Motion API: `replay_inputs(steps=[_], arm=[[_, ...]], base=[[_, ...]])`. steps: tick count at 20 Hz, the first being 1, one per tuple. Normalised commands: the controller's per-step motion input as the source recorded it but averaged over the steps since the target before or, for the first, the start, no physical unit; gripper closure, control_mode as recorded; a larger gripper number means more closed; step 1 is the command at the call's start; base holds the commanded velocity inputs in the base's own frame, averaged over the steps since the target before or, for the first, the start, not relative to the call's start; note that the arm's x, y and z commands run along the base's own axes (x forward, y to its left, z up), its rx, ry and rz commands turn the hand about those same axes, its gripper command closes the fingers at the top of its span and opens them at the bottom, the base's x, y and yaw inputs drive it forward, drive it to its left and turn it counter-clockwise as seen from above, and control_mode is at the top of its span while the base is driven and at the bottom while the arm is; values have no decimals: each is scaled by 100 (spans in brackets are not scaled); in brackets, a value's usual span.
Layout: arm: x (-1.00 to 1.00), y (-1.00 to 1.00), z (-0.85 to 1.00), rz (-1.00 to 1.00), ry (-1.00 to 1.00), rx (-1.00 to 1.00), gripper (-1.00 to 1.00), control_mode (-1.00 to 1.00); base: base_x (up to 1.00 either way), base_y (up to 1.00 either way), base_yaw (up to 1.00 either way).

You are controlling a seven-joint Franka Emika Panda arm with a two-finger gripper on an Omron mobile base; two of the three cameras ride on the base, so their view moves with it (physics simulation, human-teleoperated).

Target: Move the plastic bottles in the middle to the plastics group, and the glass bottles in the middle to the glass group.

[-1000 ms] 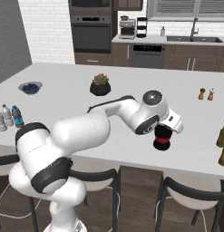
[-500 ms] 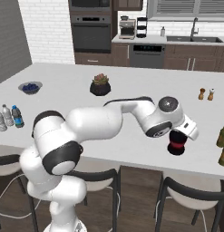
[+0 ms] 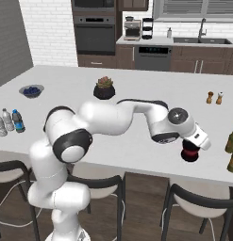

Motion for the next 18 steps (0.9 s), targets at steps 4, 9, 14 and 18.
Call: replay_inputs(steps=[4,9,14,18], arm=[[11,-14,0,-3,-12,0,100,-100],[4,-21,6,-1,-2,1,100,-100],[8,-15,15,-1,7,0,100,-100],[14,-18,6,0,14,0,100,-100]], base=[[0,0,0],[0,0,0],[0,0,0],[0,0,0]])
